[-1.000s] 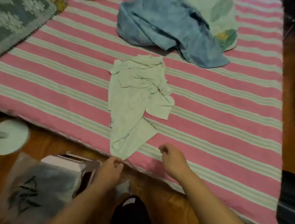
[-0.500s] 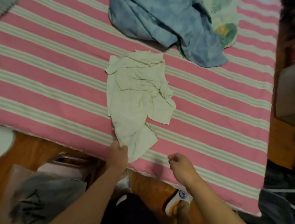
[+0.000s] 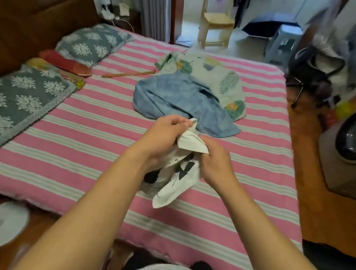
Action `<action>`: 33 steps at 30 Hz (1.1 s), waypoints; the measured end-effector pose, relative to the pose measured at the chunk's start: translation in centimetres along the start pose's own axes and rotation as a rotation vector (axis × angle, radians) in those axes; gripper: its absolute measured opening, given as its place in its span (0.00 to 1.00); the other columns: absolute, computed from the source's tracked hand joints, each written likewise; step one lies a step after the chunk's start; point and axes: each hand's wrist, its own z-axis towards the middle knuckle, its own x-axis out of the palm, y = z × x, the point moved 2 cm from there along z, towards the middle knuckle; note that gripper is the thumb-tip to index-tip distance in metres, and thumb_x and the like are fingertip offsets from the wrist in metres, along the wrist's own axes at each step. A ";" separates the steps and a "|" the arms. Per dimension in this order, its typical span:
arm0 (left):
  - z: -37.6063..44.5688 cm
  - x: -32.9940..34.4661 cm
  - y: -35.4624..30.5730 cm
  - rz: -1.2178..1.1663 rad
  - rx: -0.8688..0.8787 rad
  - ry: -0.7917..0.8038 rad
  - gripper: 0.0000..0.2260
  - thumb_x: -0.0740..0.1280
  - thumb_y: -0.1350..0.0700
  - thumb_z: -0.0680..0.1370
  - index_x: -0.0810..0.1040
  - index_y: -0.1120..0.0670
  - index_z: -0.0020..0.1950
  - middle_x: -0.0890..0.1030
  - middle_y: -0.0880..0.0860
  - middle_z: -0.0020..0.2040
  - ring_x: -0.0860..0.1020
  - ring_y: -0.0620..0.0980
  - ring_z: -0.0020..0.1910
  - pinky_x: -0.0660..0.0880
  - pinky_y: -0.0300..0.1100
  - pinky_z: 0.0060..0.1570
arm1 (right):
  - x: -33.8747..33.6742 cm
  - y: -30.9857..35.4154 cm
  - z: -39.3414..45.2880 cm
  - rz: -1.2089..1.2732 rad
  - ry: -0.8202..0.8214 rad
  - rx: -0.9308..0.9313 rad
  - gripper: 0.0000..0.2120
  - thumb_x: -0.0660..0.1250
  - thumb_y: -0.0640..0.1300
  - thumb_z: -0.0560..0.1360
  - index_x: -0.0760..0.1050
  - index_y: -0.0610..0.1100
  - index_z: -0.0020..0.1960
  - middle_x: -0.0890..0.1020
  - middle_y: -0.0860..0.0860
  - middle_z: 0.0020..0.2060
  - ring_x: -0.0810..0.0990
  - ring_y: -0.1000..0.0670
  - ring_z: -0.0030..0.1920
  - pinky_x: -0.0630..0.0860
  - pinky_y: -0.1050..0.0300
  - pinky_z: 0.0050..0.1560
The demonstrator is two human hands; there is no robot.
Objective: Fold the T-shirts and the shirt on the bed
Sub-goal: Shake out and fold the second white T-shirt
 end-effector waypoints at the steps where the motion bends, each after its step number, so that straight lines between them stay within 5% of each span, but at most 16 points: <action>1: -0.4 1.1 0.4 -0.158 -0.055 -0.025 0.06 0.63 0.62 0.83 0.81 0.58 0.53 0.82 0.55 0.40 0.81 0.47 0.34 0.78 0.40 0.33 | -1.5 -0.5 0.4 0.023 0.020 0.012 0.15 0.62 0.37 0.76 0.82 0.55 0.51 0.85 0.55 0.43 0.82 0.50 0.46 0.77 0.54 0.45; 3: -1.2 3.3 1.8 -0.341 -0.114 -0.033 0.08 0.61 0.64 0.84 0.80 0.61 0.54 0.82 0.56 0.40 0.82 0.45 0.32 0.77 0.38 0.30 | -3.7 -1.9 0.6 0.099 0.095 0.018 0.16 0.63 0.35 0.75 0.83 0.52 0.50 0.85 0.54 0.43 0.83 0.50 0.47 0.77 0.52 0.46; 6: -2.0 5.5 4.6 -0.291 -0.131 -0.054 0.09 0.61 0.63 0.84 0.81 0.60 0.53 0.83 0.55 0.40 0.82 0.45 0.34 0.78 0.36 0.35 | -5.8 -5.3 -0.3 0.139 0.130 0.110 0.17 0.60 0.32 0.74 0.83 0.49 0.50 0.85 0.50 0.44 0.84 0.44 0.48 0.77 0.52 0.43; 8: -2.6 6.1 6.1 -0.206 -0.136 0.005 0.08 0.65 0.61 0.83 0.81 0.57 0.60 0.84 0.54 0.47 0.83 0.48 0.42 0.78 0.40 0.46 | -6.7 -7.5 -1.6 0.266 0.125 0.203 0.18 0.60 0.34 0.74 0.84 0.49 0.52 0.87 0.48 0.44 0.85 0.40 0.49 0.80 0.45 0.47; 12: -5.4 7.7 10.0 0.047 -0.129 0.270 0.26 0.74 0.58 0.78 0.71 0.41 0.72 0.79 0.44 0.65 0.80 0.39 0.61 0.77 0.43 0.60 | -7.0 -9.5 -3.9 0.687 0.168 0.397 0.15 0.60 0.32 0.78 0.83 0.42 0.56 0.86 0.37 0.46 0.86 0.38 0.45 0.82 0.47 0.44; 15: -7.4 10.7 12.8 0.107 -0.139 0.342 0.28 0.73 0.63 0.77 0.68 0.43 0.71 0.81 0.43 0.61 0.80 0.38 0.60 0.77 0.36 0.57 | -6.1 -9.7 -4.2 0.618 0.204 0.429 0.16 0.59 0.32 0.76 0.84 0.42 0.52 0.86 0.37 0.43 0.83 0.39 0.40 0.79 0.46 0.42; 17: -7.7 11.5 14.9 0.183 -0.136 0.284 0.26 0.73 0.58 0.77 0.69 0.41 0.70 0.82 0.42 0.60 0.80 0.41 0.60 0.76 0.38 0.59 | -5.5 -9.1 -4.0 0.517 0.214 0.412 0.16 0.59 0.32 0.75 0.84 0.43 0.49 0.86 0.40 0.42 0.84 0.40 0.39 0.79 0.47 0.40; 20: -6.8 9.3 18.4 0.386 -0.149 0.190 0.22 0.70 0.46 0.76 0.72 0.38 0.70 0.78 0.42 0.64 0.78 0.41 0.60 0.76 0.46 0.64 | -5.8 -8.3 -3.1 0.425 -0.006 0.362 0.16 0.58 0.34 0.77 0.83 0.45 0.52 0.87 0.45 0.42 0.85 0.44 0.41 0.80 0.54 0.37; 24: -4.9 2.4 24.0 0.553 -0.368 0.110 0.21 0.68 0.56 0.79 0.72 0.51 0.73 0.80 0.53 0.64 0.79 0.48 0.49 0.74 0.40 0.51 | -6.8 -12.8 -0.8 0.345 -0.467 0.591 0.10 0.59 0.38 0.78 0.79 0.45 0.47 0.82 0.47 0.40 0.79 0.42 0.40 0.74 0.53 0.39; 26: -3.6 -1.8 27.5 0.642 -0.510 0.067 0.20 0.66 0.56 0.80 0.71 0.54 0.73 0.80 0.56 0.62 0.79 0.53 0.53 0.71 0.40 0.49 | -5.4 -16.2 -1.3 0.123 -0.338 0.778 0.08 0.61 0.38 0.77 0.79 0.39 0.48 0.80 0.43 0.38 0.75 0.44 0.36 0.70 0.52 0.36; 28: -2.1 -5.1 30.5 0.733 -0.585 0.097 0.21 0.65 0.55 0.81 0.69 0.55 0.74 0.77 0.57 0.66 0.77 0.56 0.62 0.70 0.41 0.54 | -2.2 -19.2 -3.4 -0.080 0.008 0.931 0.07 0.61 0.35 0.78 0.78 0.36 0.47 0.81 0.40 0.38 0.77 0.44 0.35 0.72 0.51 0.34; 30: -0.5 -7.4 33.7 0.821 -0.629 0.142 0.22 0.64 0.55 0.81 0.68 0.55 0.75 0.74 0.58 0.71 0.74 0.57 0.67 0.70 0.44 0.61 | 1.1 -20.6 -6.7 -0.343 0.427 1.000 0.07 0.62 0.33 0.78 0.79 0.35 0.53 0.84 0.39 0.47 0.85 0.41 0.45 0.81 0.49 0.44; 32: 1.2 -8.8 36.8 0.894 -0.663 0.210 0.24 0.64 0.55 0.80 0.66 0.55 0.76 0.73 0.59 0.72 0.73 0.59 0.69 0.69 0.46 0.65 | 3.4 -21.7 -10.7 -0.618 0.778 0.970 0.14 0.63 0.33 0.78 0.77 0.33 0.63 0.82 0.39 0.60 0.82 0.41 0.60 0.78 0.50 0.58; 33: 2.1 -9.1 38.0 0.916 -0.670 0.243 0.26 0.64 0.55 0.80 0.64 0.55 0.78 0.72 0.60 0.72 0.73 0.60 0.69 0.69 0.47 0.66 | 4.3 -22.4 -12.9 -0.654 0.820 0.987 0.17 0.62 0.35 0.79 0.75 0.35 0.67 0.80 0.40 0.64 0.80 0.42 0.64 0.75 0.50 0.61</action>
